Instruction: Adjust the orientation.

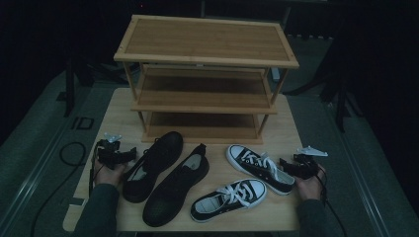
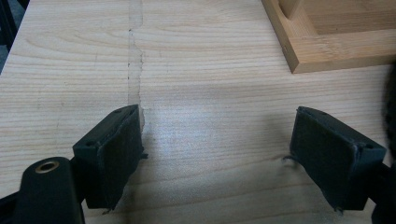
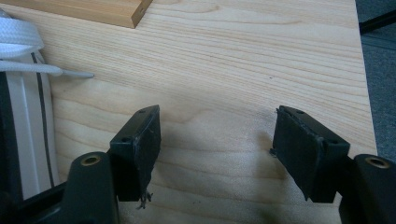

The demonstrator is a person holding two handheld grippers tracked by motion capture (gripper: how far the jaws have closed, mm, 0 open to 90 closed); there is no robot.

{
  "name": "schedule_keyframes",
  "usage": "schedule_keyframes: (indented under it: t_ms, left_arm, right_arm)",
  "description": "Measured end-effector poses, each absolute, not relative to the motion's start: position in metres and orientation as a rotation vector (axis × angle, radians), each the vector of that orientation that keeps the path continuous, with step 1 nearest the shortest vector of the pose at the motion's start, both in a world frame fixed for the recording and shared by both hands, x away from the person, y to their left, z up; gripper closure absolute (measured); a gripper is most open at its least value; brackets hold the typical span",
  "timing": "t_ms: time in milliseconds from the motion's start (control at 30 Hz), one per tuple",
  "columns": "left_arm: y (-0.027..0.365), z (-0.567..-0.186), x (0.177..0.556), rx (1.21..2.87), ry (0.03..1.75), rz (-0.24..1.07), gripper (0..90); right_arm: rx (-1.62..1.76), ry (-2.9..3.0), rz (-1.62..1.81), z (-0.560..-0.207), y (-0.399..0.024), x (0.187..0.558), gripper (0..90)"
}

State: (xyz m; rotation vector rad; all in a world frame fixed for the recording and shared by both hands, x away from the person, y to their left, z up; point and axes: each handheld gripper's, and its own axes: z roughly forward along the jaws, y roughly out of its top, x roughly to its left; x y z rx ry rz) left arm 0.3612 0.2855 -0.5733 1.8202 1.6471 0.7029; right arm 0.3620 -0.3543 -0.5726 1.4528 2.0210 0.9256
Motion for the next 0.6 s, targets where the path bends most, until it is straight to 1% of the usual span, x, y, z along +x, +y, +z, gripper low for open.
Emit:
schedule_keyframes:
  t_ms: [100, 300, 400, 533, 600]
  left_arm:
    - [0.2862, -0.5733, 0.3611, 1.833, 1.632, 0.695, 15.2]
    - [0.2882, -0.5726, 0.3603, 1.852, 1.616, 0.682, 15.5]
    - [0.2891, -0.5710, 0.3602, 1.857, 1.625, 0.673, 17.2]
    - [0.2913, -0.5684, 0.3600, 1.864, 1.637, 0.665, 25.2]
    - [0.2938, -0.5651, 0.3559, 1.858, 1.633, 0.668, 32.9]
  right_arm:
    - [1.442, 2.046, 0.936, -0.5726, -0.3542, 0.3626, 26.2]
    - [1.439, 2.046, 0.925, -0.5726, -0.3531, 0.3627, 26.3]
    - [1.433, 2.050, 0.926, -0.5726, -0.3534, 0.3632, 26.2]
    - [1.434, 2.049, 0.924, -0.5726, -0.3541, 0.3641, 26.3]
    - [1.452, 2.031, 0.917, -0.5726, -0.3535, 0.3645, 26.5]
